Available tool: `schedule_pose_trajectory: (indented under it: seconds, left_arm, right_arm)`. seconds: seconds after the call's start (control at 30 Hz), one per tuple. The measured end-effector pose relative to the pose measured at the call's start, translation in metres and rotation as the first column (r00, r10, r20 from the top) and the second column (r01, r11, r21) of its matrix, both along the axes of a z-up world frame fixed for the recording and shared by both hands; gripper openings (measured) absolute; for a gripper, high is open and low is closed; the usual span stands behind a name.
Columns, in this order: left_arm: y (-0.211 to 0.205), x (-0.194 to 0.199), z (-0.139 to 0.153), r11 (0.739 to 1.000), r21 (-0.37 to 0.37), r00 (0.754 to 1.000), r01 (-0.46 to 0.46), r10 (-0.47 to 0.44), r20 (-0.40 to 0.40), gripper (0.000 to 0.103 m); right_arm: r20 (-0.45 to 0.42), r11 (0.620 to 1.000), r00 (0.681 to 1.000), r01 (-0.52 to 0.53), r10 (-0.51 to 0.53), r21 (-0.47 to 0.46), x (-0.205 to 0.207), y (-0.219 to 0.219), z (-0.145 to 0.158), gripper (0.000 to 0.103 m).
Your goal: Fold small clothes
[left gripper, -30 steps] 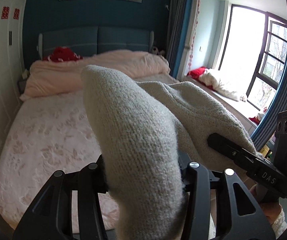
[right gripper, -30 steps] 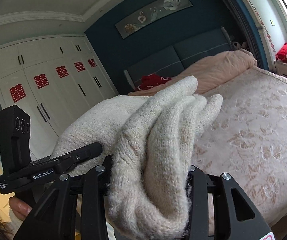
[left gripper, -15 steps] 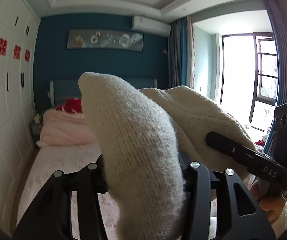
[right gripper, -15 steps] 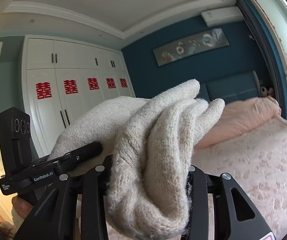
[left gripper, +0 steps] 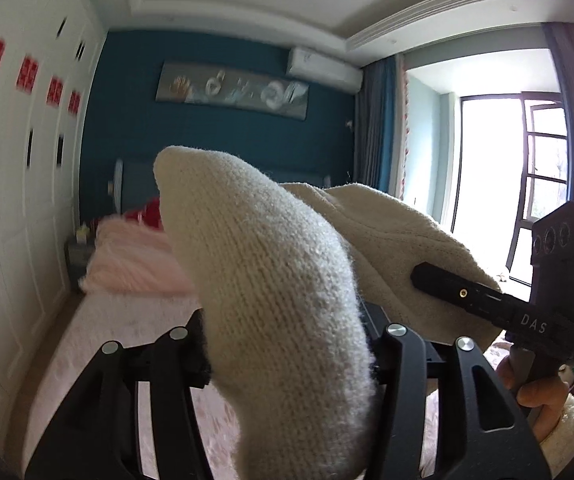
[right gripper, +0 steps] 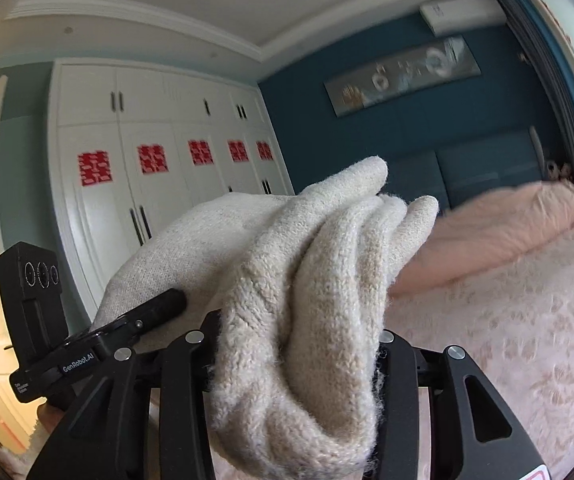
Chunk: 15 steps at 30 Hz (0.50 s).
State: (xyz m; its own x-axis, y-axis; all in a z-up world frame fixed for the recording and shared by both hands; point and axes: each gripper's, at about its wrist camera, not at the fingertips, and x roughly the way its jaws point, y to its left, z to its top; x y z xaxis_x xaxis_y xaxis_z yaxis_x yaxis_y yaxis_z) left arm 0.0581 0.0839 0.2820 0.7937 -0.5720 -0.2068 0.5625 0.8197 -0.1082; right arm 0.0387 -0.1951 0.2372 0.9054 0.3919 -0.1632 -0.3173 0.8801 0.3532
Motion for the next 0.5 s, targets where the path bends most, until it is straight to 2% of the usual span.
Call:
schedule_pose_trajectory:
  seconds: [0.1,0.17,0.2,0.23,0.27,0.3,0.33,0.4,0.43,0.47,0.5]
  left_arm:
    - [0.003,0.042,-0.075,0.999,0.024,0.986,-0.034,0.037,-0.161,0.055]
    - [0.004,0.071,-0.146,0.998,0.041,0.951,-0.056,0.066,-0.301,0.058]
    - [0.004,0.084,-0.190,0.996,0.062,0.918,-0.066,0.085,-0.387,0.059]
    - [0.006,0.093,-0.229,0.992,0.100,0.875,-0.081,0.118,-0.470,0.059]
    - [0.010,0.098,-0.270,0.983,0.150,0.814,-0.106,0.172,-0.555,0.057]
    - [0.019,0.095,-0.304,0.975,0.178,0.764,-0.136,0.218,-0.607,0.052]
    - [0.029,0.089,-0.321,0.974,0.167,0.738,-0.152,0.224,-0.637,0.052]
    - [0.046,0.074,-0.332,0.980,0.100,0.722,-0.174,0.196,-0.663,0.053]
    - [0.054,0.068,-0.332,0.978,0.068,0.718,-0.197,0.191,-0.670,0.059]
    - [0.062,0.065,-0.330,0.974,0.035,0.710,-0.223,0.187,-0.679,0.062]
    - [0.068,0.065,-0.327,0.970,0.009,0.704,-0.243,0.183,-0.687,0.069]
  right_arm:
    - [-0.189,0.999,0.982,0.010,0.000,0.050,0.042,-0.005,-0.092,0.048]
    - [-0.358,0.998,0.933,0.052,-0.040,0.025,0.061,-0.007,-0.172,0.049]
    - [-0.464,0.998,0.884,0.068,-0.061,-0.002,0.066,-0.008,-0.214,0.049]
    - [-0.555,0.996,0.828,0.085,-0.085,-0.025,0.065,-0.011,-0.253,0.049]
    - [-0.607,0.993,0.786,0.099,-0.114,-0.059,0.058,-0.013,-0.280,0.048]
    - [-0.631,0.992,0.765,0.106,-0.128,-0.074,0.050,-0.015,-0.294,0.048]
    - [-0.641,0.992,0.757,0.102,-0.126,-0.074,0.038,-0.018,-0.302,0.048]
    - [-0.632,0.990,0.763,0.098,-0.139,-0.099,0.025,-0.021,-0.301,0.048]
    - [-0.627,0.990,0.767,0.094,-0.138,-0.103,0.024,-0.021,-0.299,0.055]
    - [-0.623,0.991,0.770,0.092,-0.136,-0.101,0.027,-0.022,-0.296,0.067]
    - [-0.621,0.990,0.772,0.097,-0.138,-0.099,0.032,-0.022,-0.295,0.072]
